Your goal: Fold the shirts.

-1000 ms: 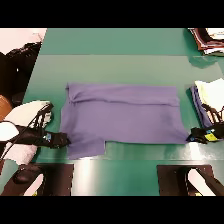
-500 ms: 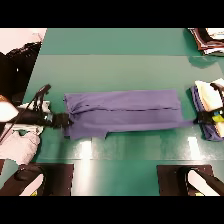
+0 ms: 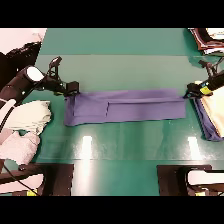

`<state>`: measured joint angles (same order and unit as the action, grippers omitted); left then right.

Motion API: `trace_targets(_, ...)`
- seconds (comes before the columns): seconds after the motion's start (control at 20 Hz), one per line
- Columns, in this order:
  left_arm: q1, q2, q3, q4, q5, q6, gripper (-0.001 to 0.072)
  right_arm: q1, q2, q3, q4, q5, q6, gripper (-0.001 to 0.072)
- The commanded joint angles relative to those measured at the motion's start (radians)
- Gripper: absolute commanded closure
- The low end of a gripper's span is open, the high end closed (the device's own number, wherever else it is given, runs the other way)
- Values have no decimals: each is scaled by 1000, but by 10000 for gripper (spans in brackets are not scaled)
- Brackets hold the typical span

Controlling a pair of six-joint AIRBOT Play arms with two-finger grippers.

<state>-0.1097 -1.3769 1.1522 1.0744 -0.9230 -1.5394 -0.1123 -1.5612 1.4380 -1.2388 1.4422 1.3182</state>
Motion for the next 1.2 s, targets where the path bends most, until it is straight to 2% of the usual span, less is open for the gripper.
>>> trace_targets(0.0, 1, -51, 49, 7, 80, 2, 678, 2, -131, 134, 99, -3, 2, 693)
trace_targets(0.05, 0, -51, 49, 7, 79, 2, 450, 2, -156, 165, 131, -2, 1, 670)
trace_targets(0.1, 0, -51, 49, 7, 75, 2, 183, 2, -173, 190, 152, 0, 1, 494)
trace_targets(0.15, 0, -51, 51, 7, 69, 1, 101, 2, -183, 212, 156, 2, 0, 336)
trace_targets(0.2, 0, -49, 58, 7, 54, 2, 104, 2, -190, 231, 153, 16, -4, 298)
trace_targets(0.4, 0, -41, 107, 8, -67, 3, 107, -60, -188, 224, 147, 119, -37, 299)
trace_targets(0.45, 0, -41, 117, 7, -98, 7, 185, -89, -187, 202, 148, 134, -38, 298)
trace_targets(0.5, 0, -41, 118, 0, -116, 28, 484, -119, -185, 172, 148, 137, -38, 299)
trace_targets(0.55, 0, -41, 118, -8, -127, 58, 672, -153, -183, 132, 158, 135, -43, 294)
trace_targets(0.65, 0, -41, 118, -21, -135, 63, 672, -212, -190, 49, 234, 127, -84, 115)
trace_targets(0.8, -2, -42, 118, -72, -124, 63, 672, -263, -220, -58, 351, 87, -119, 119)
trace_targets(0.95, -23, -44, 118, -117, -101, 63, 682, -234, -254, -107, 406, 60, -153, 128)
trace_targets(1.0, -39, -44, 118, -115, -87, 63, 682, -212, -264, -103, 407, 52, -157, 164)
trace_targets(1.05, -58, -45, 118, -116, -72, 62, 682, -186, -270, -97, 407, 41, -159, 165)
trace_targets(1.1, -82, -50, 118, -117, -61, 62, 682, -163, -271, -88, 406, 26, -162, 265)
trace_targets(1.15, -107, -57, 118, -117, -51, 61, 682, -145, -270, -75, 407, 21, -177, 446)
